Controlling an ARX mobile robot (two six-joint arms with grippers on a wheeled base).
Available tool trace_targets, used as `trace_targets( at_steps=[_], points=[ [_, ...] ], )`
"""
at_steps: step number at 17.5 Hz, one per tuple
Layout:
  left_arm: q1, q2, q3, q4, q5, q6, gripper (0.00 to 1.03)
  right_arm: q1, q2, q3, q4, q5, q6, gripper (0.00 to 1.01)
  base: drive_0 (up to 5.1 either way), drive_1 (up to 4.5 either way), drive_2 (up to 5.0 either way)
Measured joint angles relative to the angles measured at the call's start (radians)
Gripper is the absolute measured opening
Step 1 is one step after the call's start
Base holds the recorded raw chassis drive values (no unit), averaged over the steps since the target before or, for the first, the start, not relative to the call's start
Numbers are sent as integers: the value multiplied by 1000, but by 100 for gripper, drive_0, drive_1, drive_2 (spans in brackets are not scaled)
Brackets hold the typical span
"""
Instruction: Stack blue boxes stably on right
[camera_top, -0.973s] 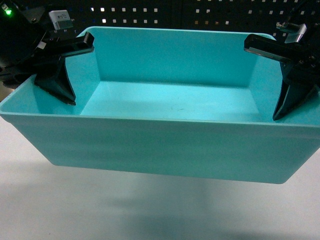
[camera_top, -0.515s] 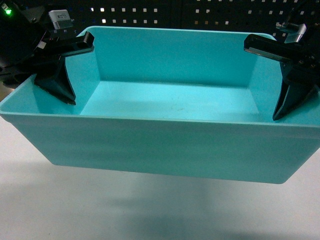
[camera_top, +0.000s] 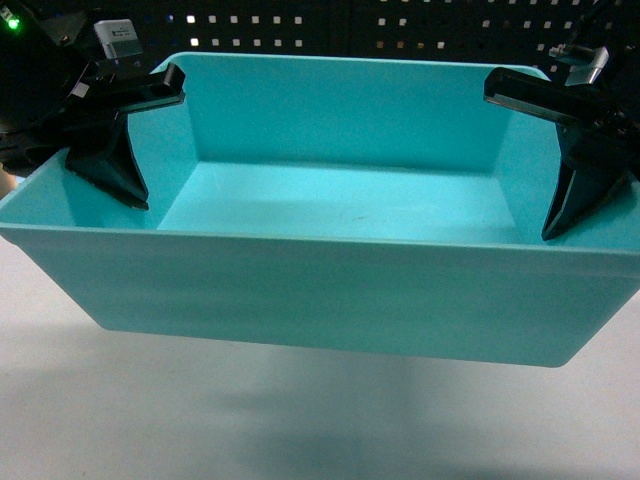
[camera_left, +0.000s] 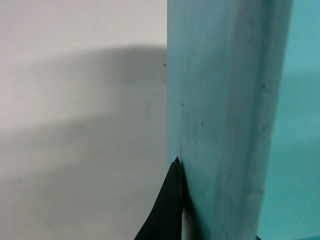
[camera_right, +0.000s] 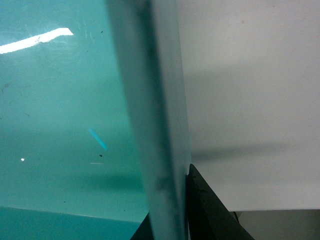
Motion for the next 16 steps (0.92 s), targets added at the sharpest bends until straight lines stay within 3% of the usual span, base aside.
trace_targets(
  at_steps=[7,16],
  points=[
    [-5,-1,0,2,2,-1,2,-1,0,0,0,0,0,2,0,0,0],
    [-9,-8,-3,1,0,-2,2,-2,-2,1,-6,0,0,2,215,-630,-57]
  ],
)
